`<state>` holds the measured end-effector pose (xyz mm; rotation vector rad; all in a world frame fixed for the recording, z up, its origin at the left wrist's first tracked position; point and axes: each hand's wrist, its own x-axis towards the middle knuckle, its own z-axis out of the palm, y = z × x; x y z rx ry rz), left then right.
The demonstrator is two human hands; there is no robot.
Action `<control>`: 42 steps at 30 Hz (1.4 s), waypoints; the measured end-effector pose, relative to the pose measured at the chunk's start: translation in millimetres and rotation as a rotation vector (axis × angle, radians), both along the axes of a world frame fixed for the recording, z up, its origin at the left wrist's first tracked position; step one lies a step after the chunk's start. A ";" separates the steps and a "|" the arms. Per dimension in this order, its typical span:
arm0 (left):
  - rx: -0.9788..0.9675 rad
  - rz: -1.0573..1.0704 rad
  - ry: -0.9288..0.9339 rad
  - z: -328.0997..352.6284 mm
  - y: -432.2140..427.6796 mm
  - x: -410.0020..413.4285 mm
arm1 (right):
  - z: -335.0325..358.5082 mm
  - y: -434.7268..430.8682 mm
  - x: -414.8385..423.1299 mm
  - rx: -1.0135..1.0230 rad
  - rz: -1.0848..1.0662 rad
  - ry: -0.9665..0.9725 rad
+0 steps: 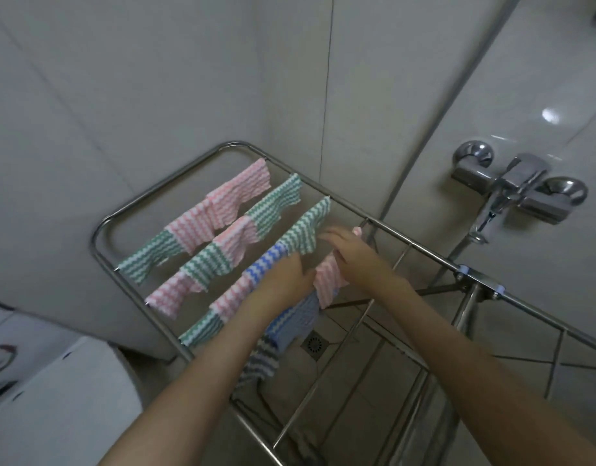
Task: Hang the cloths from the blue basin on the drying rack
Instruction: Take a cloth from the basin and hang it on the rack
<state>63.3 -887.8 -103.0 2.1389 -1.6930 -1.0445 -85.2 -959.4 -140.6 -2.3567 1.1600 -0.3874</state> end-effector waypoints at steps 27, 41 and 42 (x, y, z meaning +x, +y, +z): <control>0.005 1.109 -0.296 92.4 515.4 43.4 | 119.0 436.2 204.5 -0.108 1.353 -0.147; 0.283 1.633 -0.313 90.4 779.4 -13.5 | 103.2 731.3 212.3 0.059 2.011 0.381; 0.284 1.660 -0.303 87.5 788.2 -18.5 | 98.4 737.4 210.6 0.014 2.012 0.450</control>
